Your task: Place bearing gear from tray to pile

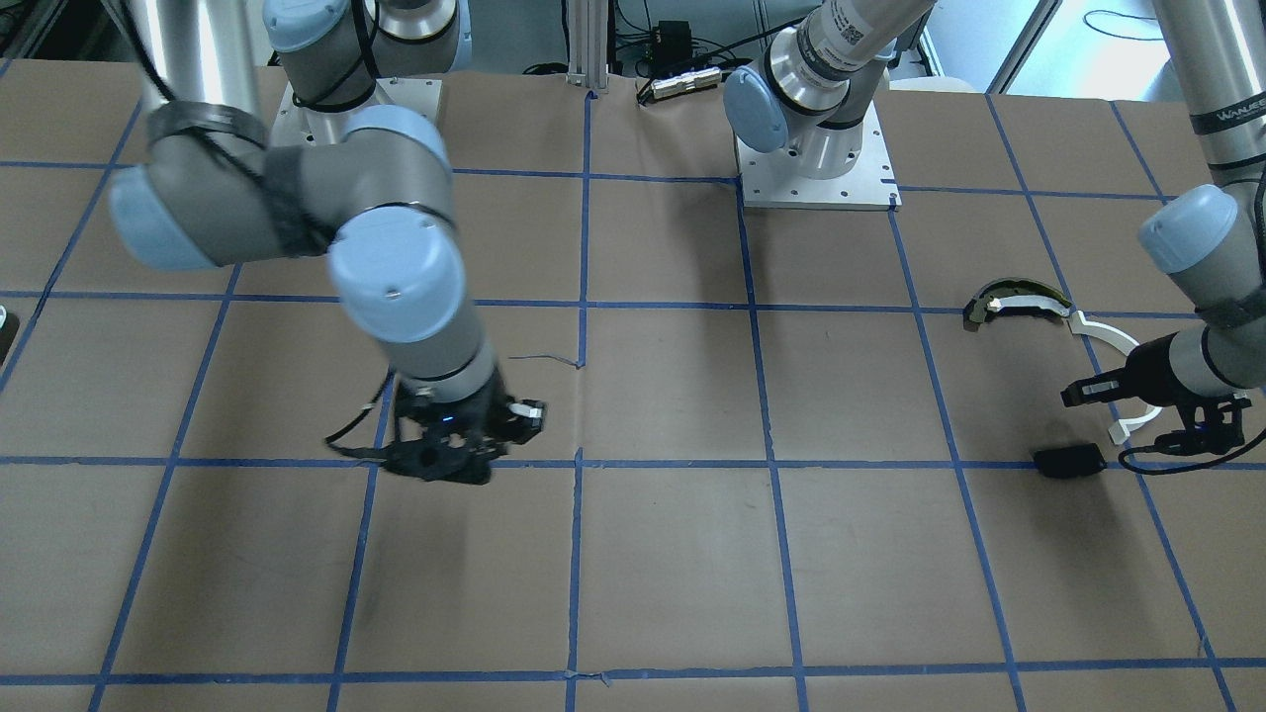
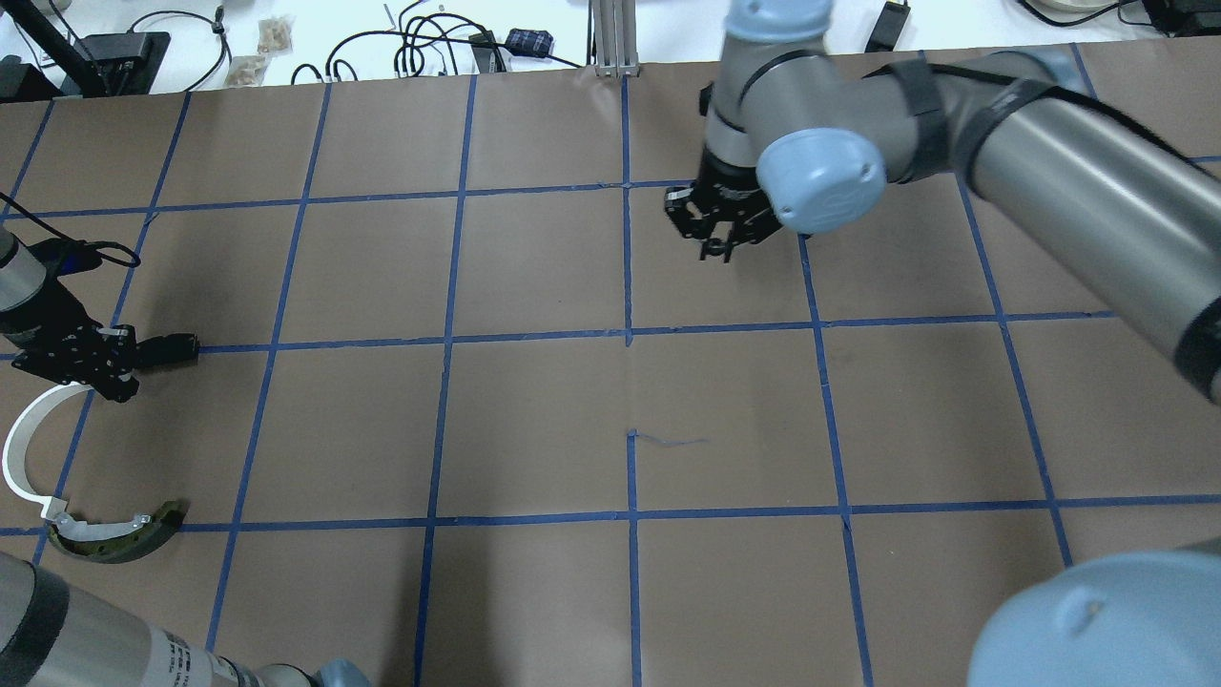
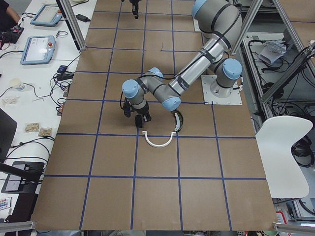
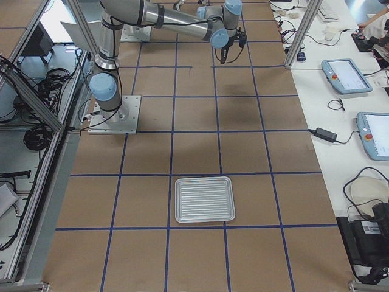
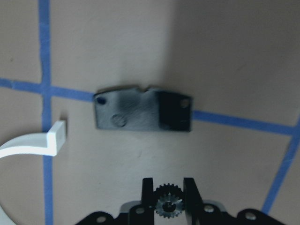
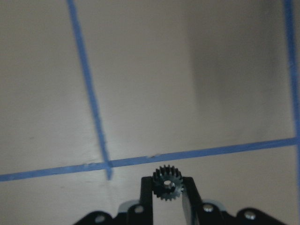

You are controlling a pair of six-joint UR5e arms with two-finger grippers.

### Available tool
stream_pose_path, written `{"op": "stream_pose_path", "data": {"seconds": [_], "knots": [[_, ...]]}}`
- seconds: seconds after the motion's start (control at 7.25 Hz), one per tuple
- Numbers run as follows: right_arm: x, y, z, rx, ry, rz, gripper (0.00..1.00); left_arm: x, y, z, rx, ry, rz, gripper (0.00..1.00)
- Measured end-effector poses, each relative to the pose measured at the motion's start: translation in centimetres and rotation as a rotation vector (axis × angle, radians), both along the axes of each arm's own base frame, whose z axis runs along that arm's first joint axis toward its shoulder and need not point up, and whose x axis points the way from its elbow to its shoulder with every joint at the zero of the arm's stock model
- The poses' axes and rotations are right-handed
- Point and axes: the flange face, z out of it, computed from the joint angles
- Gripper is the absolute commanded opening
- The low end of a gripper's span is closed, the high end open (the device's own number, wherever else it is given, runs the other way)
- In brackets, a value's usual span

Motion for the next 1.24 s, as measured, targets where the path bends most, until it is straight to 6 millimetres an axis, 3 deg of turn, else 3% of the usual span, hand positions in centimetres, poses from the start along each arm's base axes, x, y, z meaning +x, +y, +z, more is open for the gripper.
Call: {"op": "stream_pose_path", "data": {"seconds": [0.14, 0.28, 0.41, 0.55, 0.69, 0.83, 0.97, 1.1, 1.24], "knots": [[6.4, 2.3, -2.6, 0.021, -0.080, -0.079, 0.04, 0.2, 0.5, -0.5, 0.022, -0.007, -0.003, 0.00], [11.7, 4.4, -5.6, 0.028, -0.145, -0.118, 0.34, 0.3, 0.8, -0.8, 0.041, -0.019, -0.006, 0.00], [14.3, 5.6, -7.8, 0.033, -0.169, -0.123, 0.95, 0.3, 1.0, -1.0, 0.052, -0.022, -0.007, 0.00], [15.1, 6.0, -8.6, 0.031, -0.173, -0.122, 1.00, 0.3, 1.1, -1.2, 0.059, -0.020, -0.007, 0.30], [14.8, 5.8, -8.5, 0.030, -0.168, -0.128, 1.00, 0.2, 1.2, -1.4, 0.060, -0.016, -0.007, 0.63], [13.3, 5.1, -7.7, 0.039, -0.153, -0.127, 1.00, 0.2, 1.2, -1.6, 0.057, -0.013, -0.006, 0.82], [9.9, 3.4, -5.6, 0.036, -0.133, -0.106, 1.00, 0.2, 1.1, -1.6, 0.054, -0.012, -0.004, 0.89], [4.4, 1.1, -2.3, 0.023, -0.107, -0.067, 1.00, 0.2, 1.1, -1.6, 0.052, -0.013, -0.002, 0.98], [-2.7, -0.8, 1.5, 0.005, -0.077, -0.012, 1.00, 0.2, 1.0, -1.6, 0.050, -0.014, 0.000, 1.00]]}}
